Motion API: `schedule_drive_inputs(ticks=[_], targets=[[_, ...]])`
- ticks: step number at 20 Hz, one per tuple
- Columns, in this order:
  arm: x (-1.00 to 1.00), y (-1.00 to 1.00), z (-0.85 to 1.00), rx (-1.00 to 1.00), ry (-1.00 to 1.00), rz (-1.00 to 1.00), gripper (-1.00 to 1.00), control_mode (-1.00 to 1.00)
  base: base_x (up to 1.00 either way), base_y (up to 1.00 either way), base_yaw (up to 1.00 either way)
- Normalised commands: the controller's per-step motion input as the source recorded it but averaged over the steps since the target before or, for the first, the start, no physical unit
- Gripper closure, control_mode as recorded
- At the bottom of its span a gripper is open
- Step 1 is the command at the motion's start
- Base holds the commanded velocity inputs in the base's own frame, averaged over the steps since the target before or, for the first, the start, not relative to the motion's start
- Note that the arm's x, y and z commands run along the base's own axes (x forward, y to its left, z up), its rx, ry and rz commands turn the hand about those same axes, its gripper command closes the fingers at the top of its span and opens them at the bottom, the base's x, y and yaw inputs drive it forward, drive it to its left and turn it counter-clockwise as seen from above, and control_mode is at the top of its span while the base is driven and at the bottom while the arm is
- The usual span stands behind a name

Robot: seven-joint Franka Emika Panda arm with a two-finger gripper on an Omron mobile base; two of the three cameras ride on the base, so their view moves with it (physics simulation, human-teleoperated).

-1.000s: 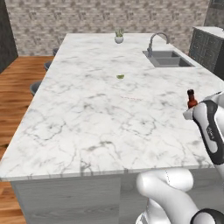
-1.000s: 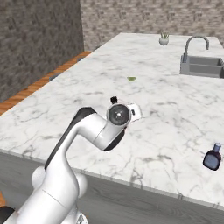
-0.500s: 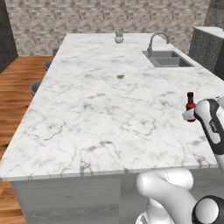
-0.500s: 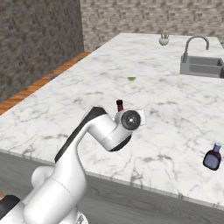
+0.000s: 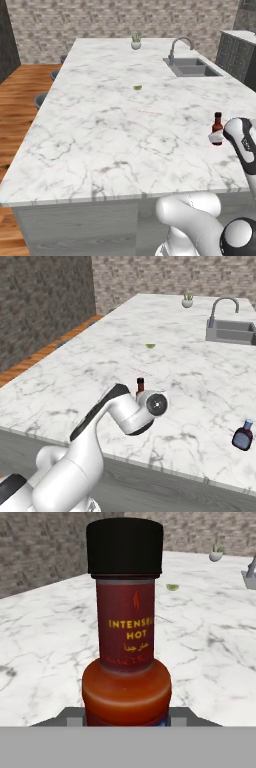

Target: Move the condiment bottle and condiment bottle from the cabinet to the dining counter.

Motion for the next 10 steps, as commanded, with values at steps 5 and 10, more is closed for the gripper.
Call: schedule_drive_inputs(ticks=[5, 10], targets=[[0.03, -0.06, -0.31, 0.03, 0.00, 0.00, 1.00, -1.00, 0.00, 0.00, 0.00], [0.03, -0.05, -0.31, 0.01, 0.00, 0.00, 1.00, -1.00, 0.00, 0.00, 0.00]])
